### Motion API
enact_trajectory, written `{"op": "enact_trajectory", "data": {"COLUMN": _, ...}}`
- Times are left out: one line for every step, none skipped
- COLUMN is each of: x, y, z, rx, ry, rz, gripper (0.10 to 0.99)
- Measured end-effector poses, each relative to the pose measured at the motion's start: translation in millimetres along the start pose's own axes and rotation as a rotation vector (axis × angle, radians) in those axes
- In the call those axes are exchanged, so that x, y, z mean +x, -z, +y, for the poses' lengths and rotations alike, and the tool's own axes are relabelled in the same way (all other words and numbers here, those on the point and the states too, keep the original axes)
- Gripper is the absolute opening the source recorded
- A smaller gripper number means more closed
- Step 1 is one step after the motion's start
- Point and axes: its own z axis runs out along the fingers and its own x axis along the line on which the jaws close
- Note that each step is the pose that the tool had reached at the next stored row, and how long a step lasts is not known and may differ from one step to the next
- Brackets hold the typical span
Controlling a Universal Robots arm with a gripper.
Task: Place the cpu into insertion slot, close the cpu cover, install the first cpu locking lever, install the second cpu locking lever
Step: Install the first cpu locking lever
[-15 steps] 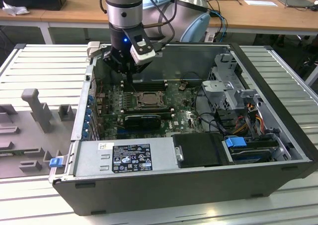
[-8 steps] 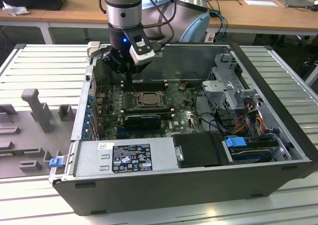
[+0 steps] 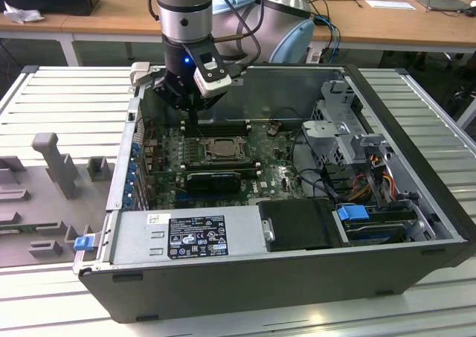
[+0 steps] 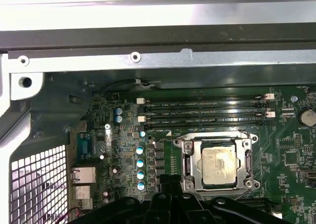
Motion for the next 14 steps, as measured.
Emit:
{"op": "enact_trajectory", "data": {"x": 0.0, "y": 0.0, "z": 0.0, "rx": 0.0, "ry": 0.0, "rz": 0.0, "gripper": 0.106}}
{"op": "enact_trajectory", "data": {"x": 0.1, "y": 0.0, "z": 0.0, "rx": 0.0, "ry": 0.0, "rz": -0.0001, "gripper": 0.106}}
{"op": "enact_trajectory", "data": {"x": 0.1, "y": 0.0, "z": 0.0, "rx": 0.0, "ry": 0.0, "rz": 0.0, "gripper": 0.106}}
{"op": "enact_trajectory", "data": {"x": 0.1, "y": 0.0, "z": 0.0, "rx": 0.0, "ry": 0.0, "rz": 0.0, "gripper": 0.106}}
{"op": "enact_trajectory", "data": {"x": 0.1, "y": 0.0, "z": 0.0, "rx": 0.0, "ry": 0.0, "rz": 0.0, "gripper": 0.106}}
{"op": "enact_trajectory", "data": {"x": 0.1, "y": 0.0, "z": 0.0, "rx": 0.0, "ry": 0.0, "rz": 0.0, "gripper": 0.106}}
{"op": "enact_trajectory", "data": {"x": 0.1, "y": 0.0, "z": 0.0, "rx": 0.0, "ry": 0.0, "rz": 0.0, "gripper": 0.106}}
{"op": "enact_trajectory", "data": {"x": 0.2, "y": 0.0, "z": 0.0, "rx": 0.0, "ry": 0.0, "rz": 0.0, "gripper": 0.106}}
{"op": "enact_trajectory", "data": {"x": 0.2, "y": 0.0, "z": 0.0, "rx": 0.0, "ry": 0.0, "rz": 0.0, "gripper": 0.106}}
{"op": "enact_trajectory", "data": {"x": 0.5, "y": -0.1, "z": 0.0, "rx": 0.0, "ry": 0.0, "rz": -0.0001, "gripper": 0.106}}
{"op": "enact_trajectory", "data": {"x": 0.9, "y": -0.1, "z": 0.0, "rx": 0.0, "ry": 0.0, "rz": -0.0001, "gripper": 0.106}}
{"op": "enact_trajectory", "data": {"x": 1.2, "y": -0.1, "z": -0.1, "rx": 0.0, "ry": 0.0, "rz": 0.0, "gripper": 0.106}}
{"op": "enact_trajectory", "data": {"x": 1.5, "y": 0.0, "z": -0.1, "rx": 0.0, "ry": 0.0, "rz": 0.0, "gripper": 0.106}}
{"op": "enact_trajectory", "data": {"x": 2.1, "y": 0.0, "z": -0.1, "rx": 0.0, "ry": 0.0, "rz": -0.0001, "gripper": 0.106}}
